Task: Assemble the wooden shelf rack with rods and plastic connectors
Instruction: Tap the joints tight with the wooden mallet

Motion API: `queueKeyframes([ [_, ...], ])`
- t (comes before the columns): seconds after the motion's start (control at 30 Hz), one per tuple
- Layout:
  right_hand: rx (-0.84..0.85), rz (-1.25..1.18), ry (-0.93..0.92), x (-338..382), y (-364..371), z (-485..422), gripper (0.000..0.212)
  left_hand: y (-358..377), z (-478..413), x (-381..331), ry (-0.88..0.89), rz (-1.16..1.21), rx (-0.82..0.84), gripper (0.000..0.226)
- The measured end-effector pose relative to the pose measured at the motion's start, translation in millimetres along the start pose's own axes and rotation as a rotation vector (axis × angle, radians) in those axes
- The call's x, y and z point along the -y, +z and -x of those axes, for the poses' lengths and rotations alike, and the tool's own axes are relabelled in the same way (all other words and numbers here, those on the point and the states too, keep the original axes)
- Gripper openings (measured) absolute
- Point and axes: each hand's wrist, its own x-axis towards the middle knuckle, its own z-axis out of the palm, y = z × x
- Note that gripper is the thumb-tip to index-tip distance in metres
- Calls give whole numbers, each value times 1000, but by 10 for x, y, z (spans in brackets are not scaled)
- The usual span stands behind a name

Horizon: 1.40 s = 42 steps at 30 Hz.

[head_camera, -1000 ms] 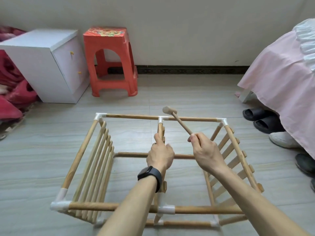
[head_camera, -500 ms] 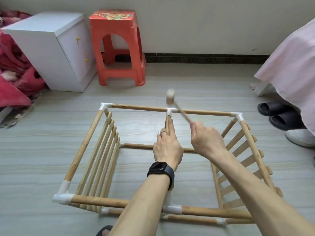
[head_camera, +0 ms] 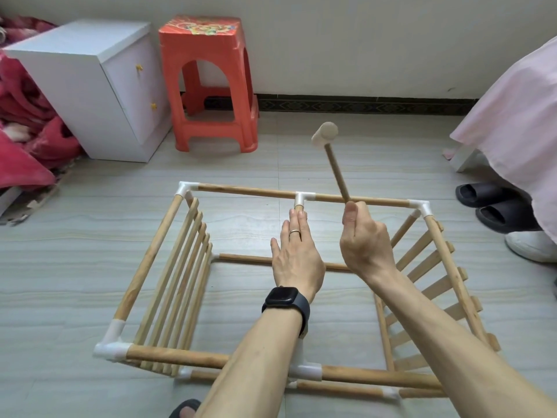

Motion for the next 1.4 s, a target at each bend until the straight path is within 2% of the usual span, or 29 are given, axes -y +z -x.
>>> queueKeyframes([
  [0.07,271,244,110,-28,33,-19,47,1,3,9,3,-4,1,83],
  [0.1,308,273,147,-52,11,-46,49,-4,3,12,3,-4,4,83],
  [0.3,80,-14,285,-288,-347,10,50,-11,-58,7,11,-77,19,86],
  [0.43,-45,9,434,-623,-732,148,39,-12,-118,25,46,-155,24,89],
  [0.57,-177,159,422,-927,-1060,299,39,-12,-132,11,65,-181,44,87],
  [0.63,-165,286,437,-1037,-1155,359,37,-17,-135,1,67,-205,46,85],
  [0.77,-13,458,495,-1146,-1214,356,37,-22,-134,-8,67,-228,50,85],
  [0.83,-70,424,473,-1185,-1205,339,40,-19,-132,-12,66,-236,49,85],
  [1.0,-415,173,234,-1149,-1140,370,31,-14,-137,-15,65,-237,45,85],
  [1.03,-398,184,220,-1141,-1123,365,30,-16,-138,-16,63,-235,44,85],
  [1.13,-46,425,417,-1182,-1059,327,36,-16,-135,-16,58,-226,45,85],
  [1.17,-6,454,457,-1207,-1054,307,39,-18,-135,-14,55,-219,48,86],
  [1.3,-319,265,321,-1177,-1040,294,38,-20,-142,-17,51,-209,50,87],
  [1.37,-334,237,290,-1165,-1029,298,38,-24,-140,-22,50,-205,52,87],
  [1.4,-253,284,328,-1170,-1015,281,40,-24,-138,-22,50,-209,51,87],
])
